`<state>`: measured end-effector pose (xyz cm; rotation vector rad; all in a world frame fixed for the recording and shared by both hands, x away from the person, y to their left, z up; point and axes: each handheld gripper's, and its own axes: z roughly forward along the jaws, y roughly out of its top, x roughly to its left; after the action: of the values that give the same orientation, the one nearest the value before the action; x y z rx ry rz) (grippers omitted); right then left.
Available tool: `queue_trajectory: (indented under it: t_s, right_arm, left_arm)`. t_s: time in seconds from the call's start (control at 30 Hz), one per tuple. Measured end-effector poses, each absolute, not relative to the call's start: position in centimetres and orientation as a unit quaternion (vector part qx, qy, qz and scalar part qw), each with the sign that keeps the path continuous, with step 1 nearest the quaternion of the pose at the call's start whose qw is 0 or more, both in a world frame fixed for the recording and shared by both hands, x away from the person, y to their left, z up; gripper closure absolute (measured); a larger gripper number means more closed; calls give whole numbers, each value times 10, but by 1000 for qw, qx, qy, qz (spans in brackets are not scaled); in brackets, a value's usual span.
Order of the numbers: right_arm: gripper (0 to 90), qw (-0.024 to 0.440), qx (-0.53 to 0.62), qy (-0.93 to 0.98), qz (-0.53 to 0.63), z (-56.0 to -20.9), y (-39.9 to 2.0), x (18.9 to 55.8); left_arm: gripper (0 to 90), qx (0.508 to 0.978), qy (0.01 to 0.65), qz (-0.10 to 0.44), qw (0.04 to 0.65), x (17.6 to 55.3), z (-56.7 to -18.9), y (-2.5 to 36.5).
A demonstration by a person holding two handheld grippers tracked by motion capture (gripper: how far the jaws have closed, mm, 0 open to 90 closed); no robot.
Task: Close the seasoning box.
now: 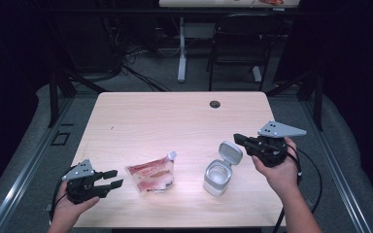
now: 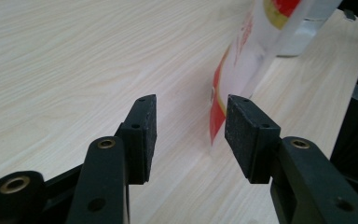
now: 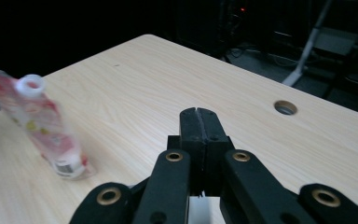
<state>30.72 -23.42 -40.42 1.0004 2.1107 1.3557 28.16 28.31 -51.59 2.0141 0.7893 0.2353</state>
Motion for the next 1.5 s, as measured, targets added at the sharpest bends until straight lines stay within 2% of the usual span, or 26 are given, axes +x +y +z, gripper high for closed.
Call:
queue_trajectory:
  t_s: [0.37, 0.57, 0.93, 1.23, 1.4, 1.5]
  right_arm:
    - [900, 222, 407, 754, 466, -431, -250, 319]
    - [900, 202, 423, 752, 463, -450, -254, 322]
    - [900, 172, 404, 756, 485, -465, -246, 304]
    - [887, 167, 397, 756, 493, -479, -242, 290]
    - [826, 181, 410, 750, 487, -489, -250, 285]
    - [687, 185, 420, 748, 480, -497, -257, 283]
  left_arm:
    - [538, 815, 335, 107, 460, 284, -521, 286]
    - [537, 815, 339, 104, 459, 285, -523, 286]
    - [535, 816, 338, 104, 457, 285, -524, 283]
    - [528, 813, 342, 108, 459, 286, -526, 283]
    - [517, 813, 347, 112, 454, 287, -528, 283]
    - [510, 812, 354, 116, 450, 287, -530, 283]
